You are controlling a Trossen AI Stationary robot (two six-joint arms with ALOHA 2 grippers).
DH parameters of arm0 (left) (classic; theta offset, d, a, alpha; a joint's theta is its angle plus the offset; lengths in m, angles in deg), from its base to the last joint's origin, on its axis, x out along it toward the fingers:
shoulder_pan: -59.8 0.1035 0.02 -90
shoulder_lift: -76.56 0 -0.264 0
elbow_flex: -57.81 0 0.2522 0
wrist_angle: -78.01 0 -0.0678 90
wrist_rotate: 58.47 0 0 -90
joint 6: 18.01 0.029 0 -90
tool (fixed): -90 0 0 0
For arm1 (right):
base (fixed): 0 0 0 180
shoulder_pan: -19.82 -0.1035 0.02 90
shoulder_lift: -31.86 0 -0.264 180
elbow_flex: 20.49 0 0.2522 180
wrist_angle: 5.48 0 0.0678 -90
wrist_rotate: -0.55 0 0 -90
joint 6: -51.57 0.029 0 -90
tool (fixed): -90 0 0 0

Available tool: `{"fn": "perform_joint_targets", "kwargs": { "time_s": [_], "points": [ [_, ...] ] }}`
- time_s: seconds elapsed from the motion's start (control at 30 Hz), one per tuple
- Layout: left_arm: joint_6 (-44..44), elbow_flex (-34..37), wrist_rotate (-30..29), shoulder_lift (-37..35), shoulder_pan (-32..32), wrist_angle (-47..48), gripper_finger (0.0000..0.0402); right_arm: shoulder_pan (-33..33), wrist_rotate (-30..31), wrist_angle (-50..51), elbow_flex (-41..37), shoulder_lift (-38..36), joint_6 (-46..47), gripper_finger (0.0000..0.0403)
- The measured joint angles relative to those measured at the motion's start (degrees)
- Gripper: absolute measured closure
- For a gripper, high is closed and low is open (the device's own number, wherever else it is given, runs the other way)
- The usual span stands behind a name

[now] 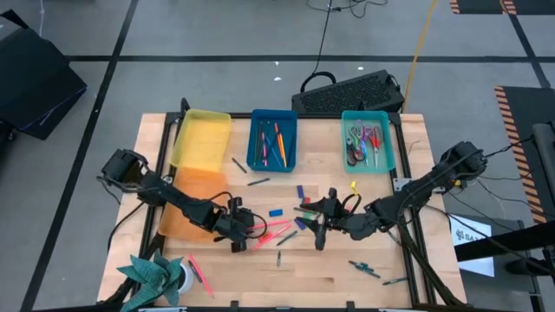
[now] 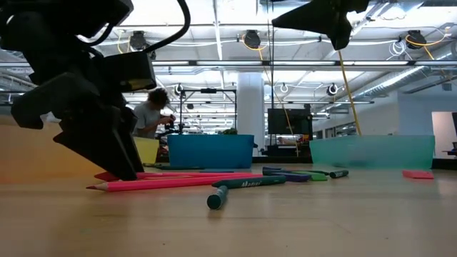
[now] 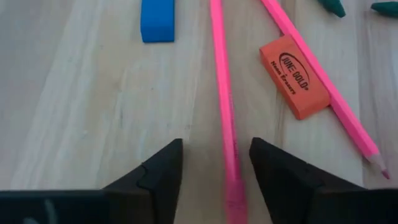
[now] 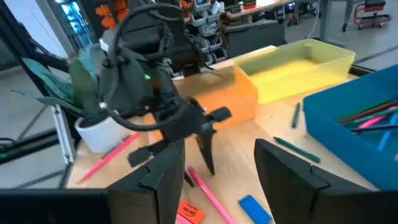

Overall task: Sort crayons/erasers/pens/pencils in bins
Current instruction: Put the top pink pencil into the blue bin

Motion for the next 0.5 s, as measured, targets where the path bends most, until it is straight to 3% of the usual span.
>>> {"fn": "perform_joint_targets", "kwargs": {
  "time_s": [0.33, 0.5],
  "points": [
    [-1.9, -0.2, 4.5, 0.0, 0.4, 3.9, 0.0367, 0.6, -0.3, -1.0, 0.0, -1.2, -2.5, 0.0218],
    [-1.0, -0.2, 5.2, 0.0, 1.5, 3.9, 0.0386, 1.3, -1.4, -0.7, 0.0, -4.7, -5.7, 0.0218]
  ]
}}
